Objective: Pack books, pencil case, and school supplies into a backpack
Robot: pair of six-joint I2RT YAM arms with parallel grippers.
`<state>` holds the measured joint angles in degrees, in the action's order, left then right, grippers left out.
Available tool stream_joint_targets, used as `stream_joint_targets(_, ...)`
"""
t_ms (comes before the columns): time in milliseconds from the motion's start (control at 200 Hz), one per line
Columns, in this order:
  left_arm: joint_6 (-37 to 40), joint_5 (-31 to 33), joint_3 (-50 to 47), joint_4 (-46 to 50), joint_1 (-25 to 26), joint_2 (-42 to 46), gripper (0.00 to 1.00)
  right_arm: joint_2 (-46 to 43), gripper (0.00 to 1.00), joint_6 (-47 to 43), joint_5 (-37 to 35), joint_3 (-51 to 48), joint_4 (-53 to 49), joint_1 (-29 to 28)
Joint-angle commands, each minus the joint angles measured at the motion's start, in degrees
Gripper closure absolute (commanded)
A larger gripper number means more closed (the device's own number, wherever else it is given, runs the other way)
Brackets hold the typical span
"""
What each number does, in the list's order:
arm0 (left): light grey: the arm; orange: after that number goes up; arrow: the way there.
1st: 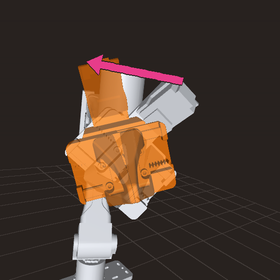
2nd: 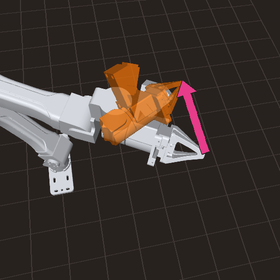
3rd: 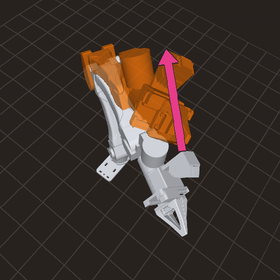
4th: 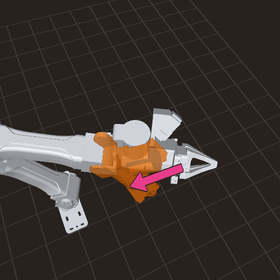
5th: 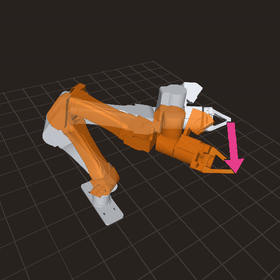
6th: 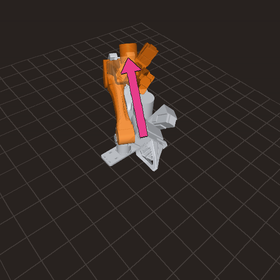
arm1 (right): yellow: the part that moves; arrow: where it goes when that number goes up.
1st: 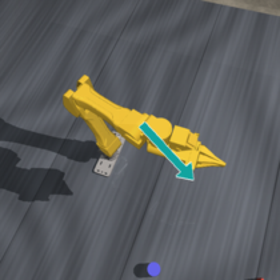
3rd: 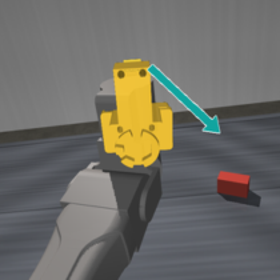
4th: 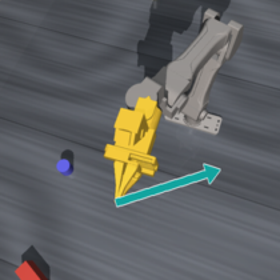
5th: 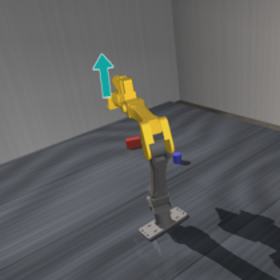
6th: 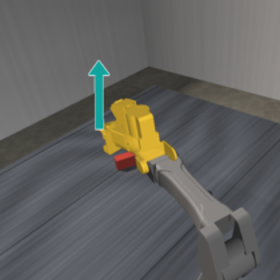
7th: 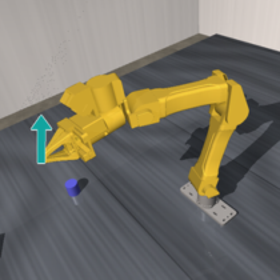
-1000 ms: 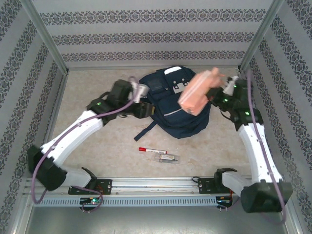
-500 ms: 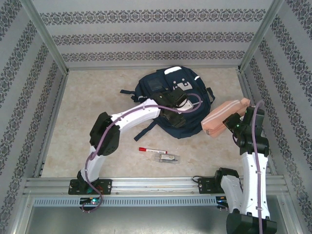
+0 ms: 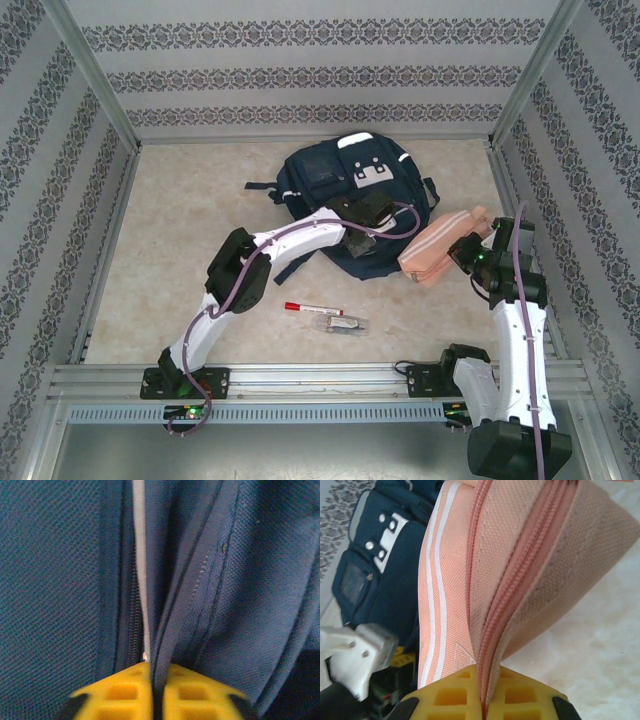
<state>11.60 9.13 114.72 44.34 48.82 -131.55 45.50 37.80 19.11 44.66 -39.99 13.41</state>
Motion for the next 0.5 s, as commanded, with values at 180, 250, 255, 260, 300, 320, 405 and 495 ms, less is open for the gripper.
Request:
stream_joint_targets(180,-4.7,-1.6,8.0,4.1,-1.7,6.3,1.0,0.6,1.0,3.2,8.8,-3.8,-0.8,0.0)
stream_joint_targets(250,-6.3,-1.3,13.1,7.4,-2.0,7.0,1.0,0.8,1.0,4.2,9.7,-6.9,1.5,-0.2)
stream_joint_targets(255,-6.3,-1.3,13.4,7.6,-2.0,7.0,1.0,1.0,1.0,4.3,10.0,-7.1,1.7,-0.2)
stream_joint_targets(260,-6.4,-1.3,13.8,7.9,-2.1,7.1,1.0,1.1,1.0,4.4,10.2,-7.2,1.9,-0.3)
stream_joint_targets(300,-6.8,-1.5,16.5,9.3,-2.3,7.0,1.0,2.6,1.0,5.0,13.2,-8.3,3.9,-0.3)
stream_joint_targets(320,-6.9,-1.7,17.7,9.9,-2.4,7.0,1.0,3.6,1.0,5.6,14.9,-8.6,4.7,-0.4)
stream_joint_targets(405,-7.4,-2.6,23.2,12.5,-2.7,6.1,1.0,8.9,1.0,8.6,22.3,-8.7,7.9,-1.6)
stream_joint_targets(495,-8.6,-4.4,28.9,15.2,-2.9,4.9,1.0,13.7,1.0,14.2,26.0,-9.1,14.8,-5.0)
